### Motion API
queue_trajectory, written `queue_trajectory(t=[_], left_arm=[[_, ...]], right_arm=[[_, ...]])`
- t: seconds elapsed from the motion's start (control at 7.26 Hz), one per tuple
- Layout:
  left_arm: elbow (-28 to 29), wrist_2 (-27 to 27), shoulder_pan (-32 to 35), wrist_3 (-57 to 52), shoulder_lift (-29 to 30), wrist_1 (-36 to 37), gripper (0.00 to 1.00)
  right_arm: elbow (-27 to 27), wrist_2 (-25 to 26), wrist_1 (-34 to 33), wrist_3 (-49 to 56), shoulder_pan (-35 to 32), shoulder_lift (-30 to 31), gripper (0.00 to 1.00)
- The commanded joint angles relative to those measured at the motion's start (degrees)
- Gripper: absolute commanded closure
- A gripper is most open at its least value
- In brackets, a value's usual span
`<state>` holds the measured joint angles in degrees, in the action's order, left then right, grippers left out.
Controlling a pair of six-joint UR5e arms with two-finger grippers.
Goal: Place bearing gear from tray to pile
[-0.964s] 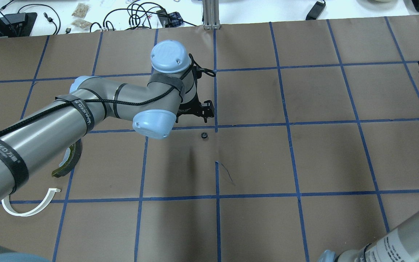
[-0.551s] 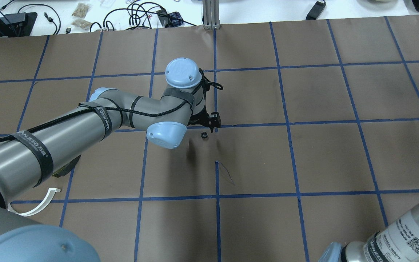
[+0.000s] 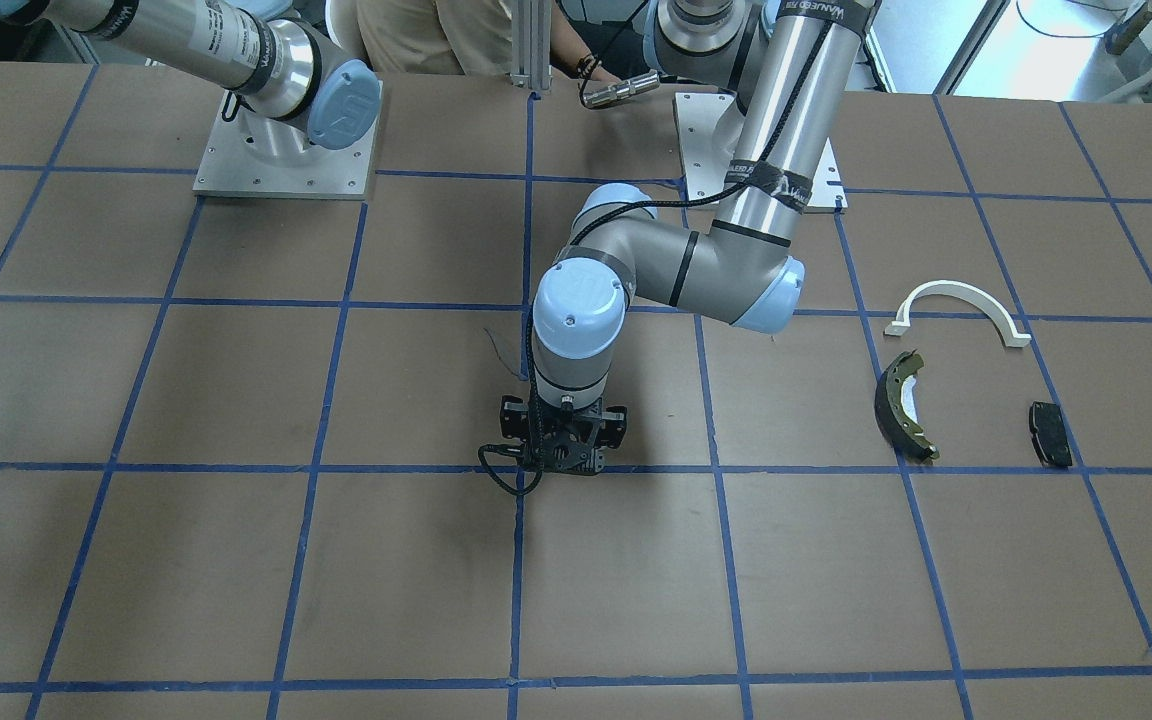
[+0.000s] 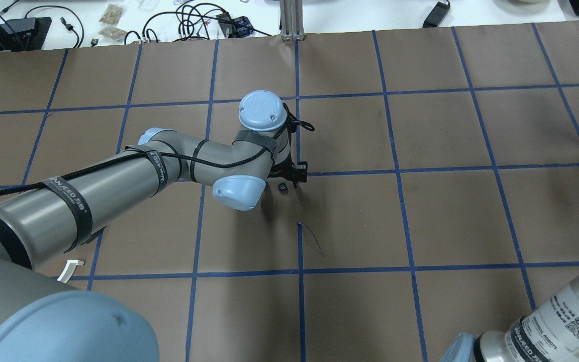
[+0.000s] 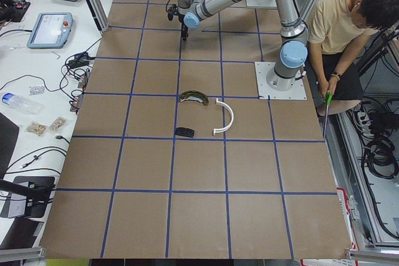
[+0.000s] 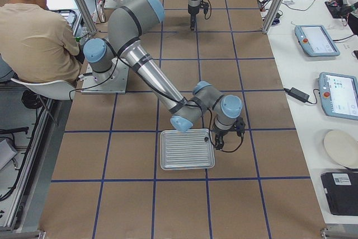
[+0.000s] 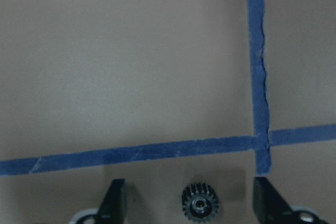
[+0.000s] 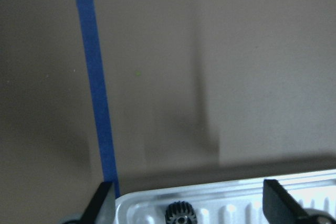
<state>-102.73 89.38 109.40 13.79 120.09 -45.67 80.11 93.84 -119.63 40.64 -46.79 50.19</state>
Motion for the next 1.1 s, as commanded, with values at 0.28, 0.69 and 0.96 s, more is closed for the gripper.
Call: queue_trajectory(t=[0.28, 0.69, 0.96], left_arm=[[-0.01, 0.09, 0.37, -0.07, 0.05, -0.91, 0.75], [0.86, -1.48, -0.32, 0.01, -1.52, -2.91, 1.00], [5.06, -1.14, -3.47, -1.04, -2.58, -10.18, 1.00]], right_arm=[[2.25, 0.65, -1.57, 0.41, 0.03, 1.75, 0.04], [3.12, 0.04, -1.49, 4.89, 2.39, 2.02, 0.07], [3.12, -0.41, -1.49, 7.35, 3.19, 1.41, 0.08]])
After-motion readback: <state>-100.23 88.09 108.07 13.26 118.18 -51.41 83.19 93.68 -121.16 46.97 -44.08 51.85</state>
